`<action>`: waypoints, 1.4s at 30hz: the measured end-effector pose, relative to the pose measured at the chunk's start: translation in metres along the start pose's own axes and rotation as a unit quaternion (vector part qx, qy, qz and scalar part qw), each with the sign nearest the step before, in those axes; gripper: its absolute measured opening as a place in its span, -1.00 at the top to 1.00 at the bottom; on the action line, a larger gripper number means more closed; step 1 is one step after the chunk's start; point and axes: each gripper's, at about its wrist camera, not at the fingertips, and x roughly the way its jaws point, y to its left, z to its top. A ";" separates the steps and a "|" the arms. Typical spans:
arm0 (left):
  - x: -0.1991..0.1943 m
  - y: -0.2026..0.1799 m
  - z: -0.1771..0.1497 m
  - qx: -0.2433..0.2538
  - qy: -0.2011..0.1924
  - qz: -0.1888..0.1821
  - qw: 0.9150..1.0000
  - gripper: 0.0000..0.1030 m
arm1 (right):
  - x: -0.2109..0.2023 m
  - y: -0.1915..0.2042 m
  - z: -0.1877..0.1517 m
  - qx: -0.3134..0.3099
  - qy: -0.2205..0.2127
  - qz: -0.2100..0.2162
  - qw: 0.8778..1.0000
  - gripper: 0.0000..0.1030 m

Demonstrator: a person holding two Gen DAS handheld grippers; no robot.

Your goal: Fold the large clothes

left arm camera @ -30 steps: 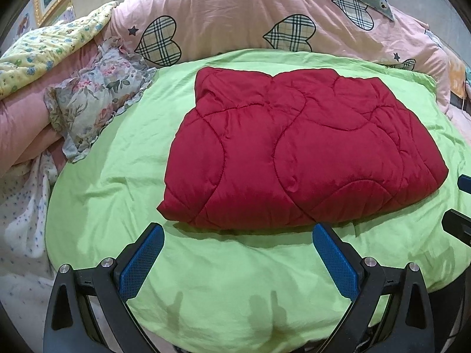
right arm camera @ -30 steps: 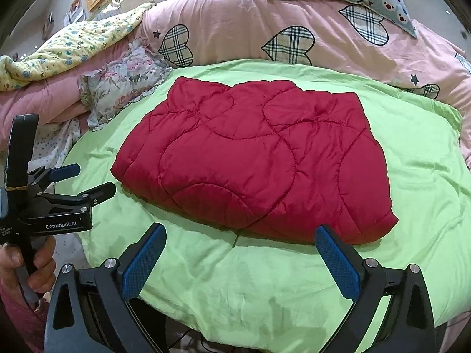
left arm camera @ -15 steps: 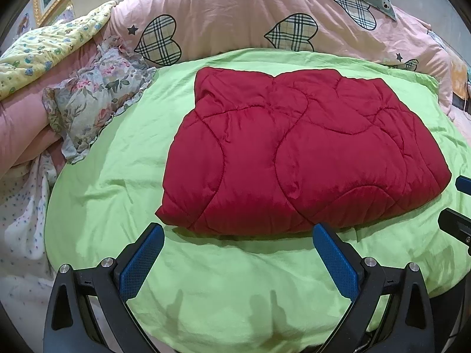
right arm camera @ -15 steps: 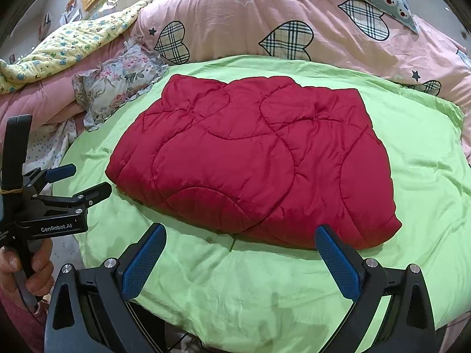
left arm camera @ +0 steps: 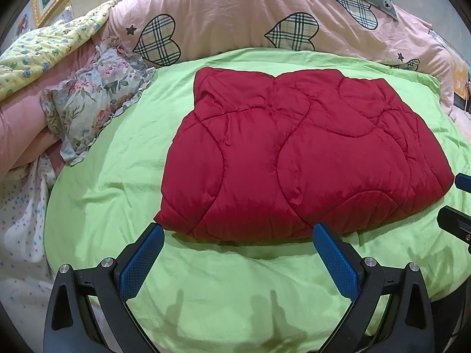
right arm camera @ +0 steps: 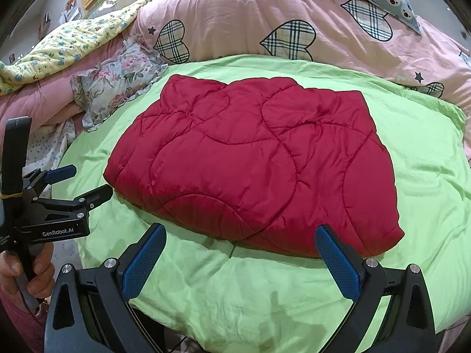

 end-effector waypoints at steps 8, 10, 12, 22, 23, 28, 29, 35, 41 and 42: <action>0.006 0.000 0.004 0.000 0.002 0.000 1.000 -0.98 | 0.005 -0.002 0.002 0.003 0.004 0.000 1.000 -0.98; 0.007 0.000 0.004 0.000 0.003 0.001 1.000 -0.98 | 0.006 -0.003 0.003 0.003 0.006 0.000 1.000 -0.98; 0.010 0.000 0.005 -0.001 0.005 0.001 1.000 -0.98 | 0.007 -0.003 0.004 0.003 0.007 0.000 1.000 -0.98; 0.017 -0.002 0.010 0.000 0.007 0.002 1.000 -0.98 | 0.013 -0.005 0.008 0.008 0.010 -0.001 1.000 -0.98; 0.018 -0.002 0.011 0.001 0.007 0.001 1.000 -0.98 | 0.014 -0.005 0.009 0.008 0.010 -0.001 1.000 -0.98; 0.022 -0.006 0.016 0.004 0.007 0.002 1.000 -0.98 | 0.015 -0.008 0.012 0.010 0.010 -0.001 1.000 -0.98; 0.022 -0.006 0.018 0.004 0.007 0.003 1.000 -0.98 | 0.016 -0.009 0.013 0.011 0.010 -0.001 1.000 -0.98; 0.024 -0.008 0.020 0.004 0.007 0.004 1.000 -0.98 | 0.018 -0.010 0.016 0.013 0.013 -0.002 1.000 -0.98; 0.027 -0.008 0.023 0.006 0.006 0.005 1.000 -0.98 | 0.020 -0.011 0.018 0.015 0.015 -0.001 1.000 -0.98; 0.027 -0.008 0.023 0.005 0.007 0.004 1.000 -0.98 | 0.020 -0.011 0.018 0.015 0.015 -0.001 1.000 -0.98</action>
